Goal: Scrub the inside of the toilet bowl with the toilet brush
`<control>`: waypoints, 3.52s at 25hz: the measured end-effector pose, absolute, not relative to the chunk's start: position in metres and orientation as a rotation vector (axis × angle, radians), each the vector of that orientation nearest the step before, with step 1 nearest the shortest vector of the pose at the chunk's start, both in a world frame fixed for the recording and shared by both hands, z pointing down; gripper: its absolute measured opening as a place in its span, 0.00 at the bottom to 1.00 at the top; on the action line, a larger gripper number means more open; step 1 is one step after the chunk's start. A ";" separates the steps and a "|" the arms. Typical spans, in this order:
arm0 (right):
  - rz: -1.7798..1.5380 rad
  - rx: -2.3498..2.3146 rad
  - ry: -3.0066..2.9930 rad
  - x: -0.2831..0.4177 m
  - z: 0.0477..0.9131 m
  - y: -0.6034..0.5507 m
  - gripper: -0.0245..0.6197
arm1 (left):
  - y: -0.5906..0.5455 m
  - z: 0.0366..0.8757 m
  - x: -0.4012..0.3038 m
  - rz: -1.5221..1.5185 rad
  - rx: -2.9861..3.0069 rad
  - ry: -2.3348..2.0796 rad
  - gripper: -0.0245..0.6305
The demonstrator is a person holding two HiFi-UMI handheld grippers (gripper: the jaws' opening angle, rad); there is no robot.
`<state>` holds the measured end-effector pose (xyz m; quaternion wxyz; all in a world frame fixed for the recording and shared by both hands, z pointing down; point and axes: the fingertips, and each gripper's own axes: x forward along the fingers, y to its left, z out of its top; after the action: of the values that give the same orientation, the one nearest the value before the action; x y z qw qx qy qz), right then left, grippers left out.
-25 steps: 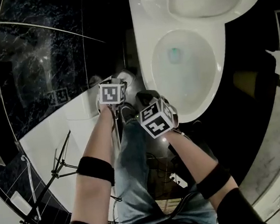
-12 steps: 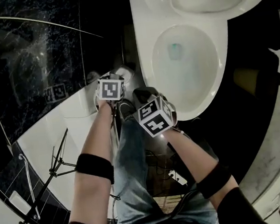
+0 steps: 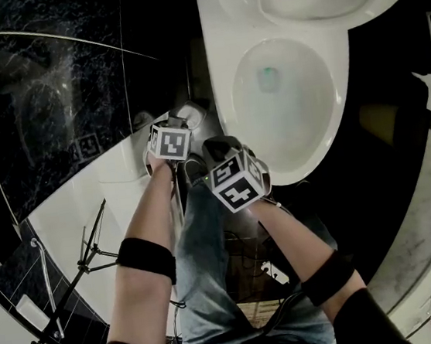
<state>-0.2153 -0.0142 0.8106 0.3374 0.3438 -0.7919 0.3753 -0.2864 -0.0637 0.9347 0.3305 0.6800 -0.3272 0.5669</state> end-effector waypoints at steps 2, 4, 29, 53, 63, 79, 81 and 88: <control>0.983 0.897 -2.067 -0.216 0.810 -0.015 0.05 | -0.063 0.934 -0.289 1.480 1.781 -0.866 0.31; 0.992 0.897 -2.069 -0.216 0.810 -0.014 0.05 | -0.060 0.934 -0.290 1.478 1.778 -0.865 0.31; 0.957 0.894 -2.077 -0.183 0.709 0.001 0.05 | -0.061 0.785 -0.284 1.474 1.766 -0.905 0.31; 0.787 0.993 -2.128 -0.076 0.439 0.069 0.05 | 0.022 0.440 -0.224 1.378 1.923 -0.934 0.31; 0.775 1.123 -2.094 -0.017 0.400 0.093 0.05 | 0.073 0.401 -0.159 1.431 2.043 -0.786 0.31; 0.837 1.321 -2.004 0.045 0.396 0.136 0.05 | 0.115 0.394 -0.097 1.576 2.222 -0.579 0.31; 0.839 1.328 -2.001 0.048 0.396 0.139 0.05 | 0.119 0.398 -0.088 1.542 2.245 -0.552 0.32; 0.842 1.335 -1.994 0.054 0.396 0.143 0.05 | 0.117 0.395 -0.084 1.554 2.241 -0.561 0.31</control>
<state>0.0540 0.1428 0.3961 0.2950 0.5015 -0.7493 0.3163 -0.0840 0.1172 0.3951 0.1780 0.7921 -0.1982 0.5492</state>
